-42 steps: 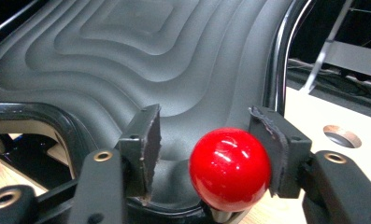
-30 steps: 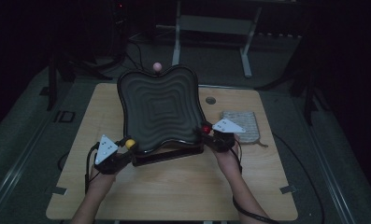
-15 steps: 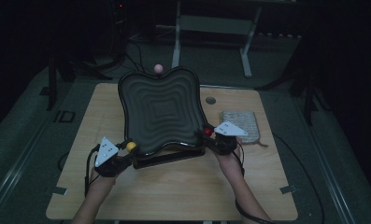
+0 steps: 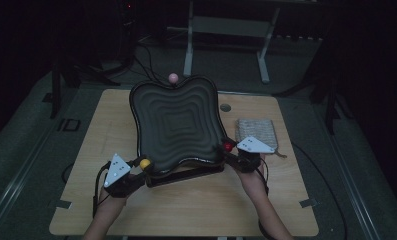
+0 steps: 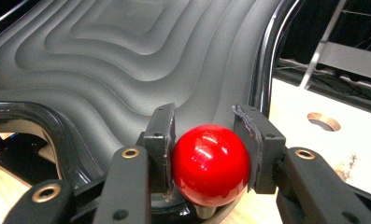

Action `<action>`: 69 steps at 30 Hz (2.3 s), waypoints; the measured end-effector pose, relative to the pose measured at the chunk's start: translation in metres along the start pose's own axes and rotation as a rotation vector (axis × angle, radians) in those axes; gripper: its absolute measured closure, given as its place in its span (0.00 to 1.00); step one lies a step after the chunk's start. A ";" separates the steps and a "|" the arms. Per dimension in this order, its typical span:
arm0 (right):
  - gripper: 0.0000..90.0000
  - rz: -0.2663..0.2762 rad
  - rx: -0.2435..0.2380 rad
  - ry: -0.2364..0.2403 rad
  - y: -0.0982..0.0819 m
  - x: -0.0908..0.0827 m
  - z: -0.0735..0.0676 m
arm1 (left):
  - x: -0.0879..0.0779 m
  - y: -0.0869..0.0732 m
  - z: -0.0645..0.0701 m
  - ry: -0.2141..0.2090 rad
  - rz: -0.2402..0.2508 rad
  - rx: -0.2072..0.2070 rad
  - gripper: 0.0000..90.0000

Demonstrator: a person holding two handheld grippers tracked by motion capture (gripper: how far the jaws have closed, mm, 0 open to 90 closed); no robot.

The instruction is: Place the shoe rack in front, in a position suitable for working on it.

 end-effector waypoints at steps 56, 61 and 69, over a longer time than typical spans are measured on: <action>0.66 0.064 -0.023 0.033 -0.007 -0.012 0.009 | -0.030 -0.012 0.047 -0.096 0.057 -0.017 0.66; 0.66 0.057 -0.026 0.032 -0.005 -0.007 0.010 | -0.026 -0.012 0.040 -0.079 0.063 -0.027 0.66; 0.66 0.060 -0.021 0.028 -0.002 0.000 0.013 | -0.024 -0.012 0.038 -0.063 0.067 -0.034 0.66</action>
Point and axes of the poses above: each handheld gripper's, and its own axes: x roughly forward along the jaws, y roughly out of its top, z roughly to its right, the point moved 6 cm from there along x, roughly forward along the jaws, and after that the axes turned 13 degrees about y, right-handed, at the moved point
